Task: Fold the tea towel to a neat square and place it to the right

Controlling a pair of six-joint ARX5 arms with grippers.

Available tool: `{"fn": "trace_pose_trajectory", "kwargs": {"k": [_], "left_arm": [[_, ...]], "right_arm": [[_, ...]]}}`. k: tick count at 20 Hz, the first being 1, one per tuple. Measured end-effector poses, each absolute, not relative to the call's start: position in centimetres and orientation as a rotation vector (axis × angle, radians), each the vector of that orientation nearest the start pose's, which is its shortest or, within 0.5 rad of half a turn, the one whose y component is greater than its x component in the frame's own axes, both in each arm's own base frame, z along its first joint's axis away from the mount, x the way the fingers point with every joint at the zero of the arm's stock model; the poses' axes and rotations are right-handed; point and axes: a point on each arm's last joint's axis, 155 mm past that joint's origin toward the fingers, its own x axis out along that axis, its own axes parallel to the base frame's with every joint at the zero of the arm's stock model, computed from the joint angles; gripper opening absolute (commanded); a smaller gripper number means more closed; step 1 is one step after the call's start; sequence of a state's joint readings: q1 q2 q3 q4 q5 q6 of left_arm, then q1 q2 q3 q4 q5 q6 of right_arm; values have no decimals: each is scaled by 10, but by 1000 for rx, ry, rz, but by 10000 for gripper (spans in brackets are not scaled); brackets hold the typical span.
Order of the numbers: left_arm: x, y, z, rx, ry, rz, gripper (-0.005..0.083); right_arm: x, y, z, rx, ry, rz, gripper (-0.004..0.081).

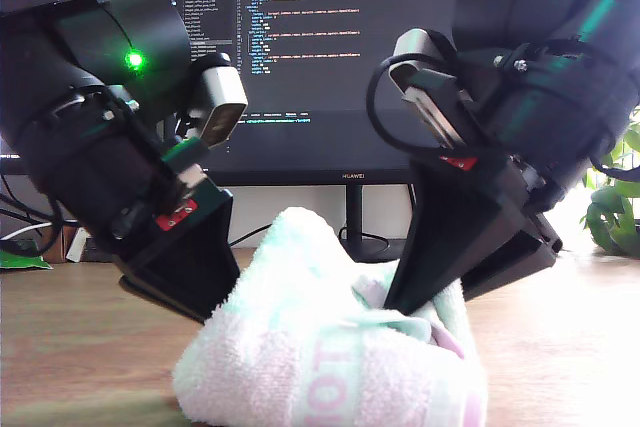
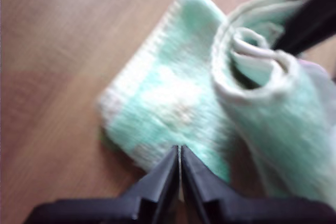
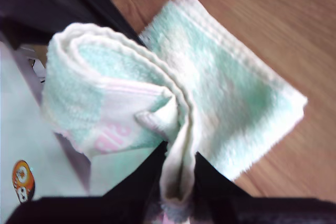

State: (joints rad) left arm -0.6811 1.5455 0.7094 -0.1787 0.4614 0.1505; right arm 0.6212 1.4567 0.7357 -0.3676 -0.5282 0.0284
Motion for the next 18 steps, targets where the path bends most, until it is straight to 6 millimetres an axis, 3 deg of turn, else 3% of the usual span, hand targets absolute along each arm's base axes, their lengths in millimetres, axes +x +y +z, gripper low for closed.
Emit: {"fn": "trace_pose_trajectory", "kwargs": {"k": [5, 12, 18], "left_arm": [[209, -283, 13, 225, 1043, -1144, -20], [180, -290, 11, 229, 1103, -1230, -20], [182, -290, 10, 262, 1083, -1231, -20]], "right_arm": [[220, 271, 68, -27, 1096, 1026, -13], [221, 263, 61, -71, 1114, 988, -13], [216, 255, 54, -94, 1153, 965, -13]]}}
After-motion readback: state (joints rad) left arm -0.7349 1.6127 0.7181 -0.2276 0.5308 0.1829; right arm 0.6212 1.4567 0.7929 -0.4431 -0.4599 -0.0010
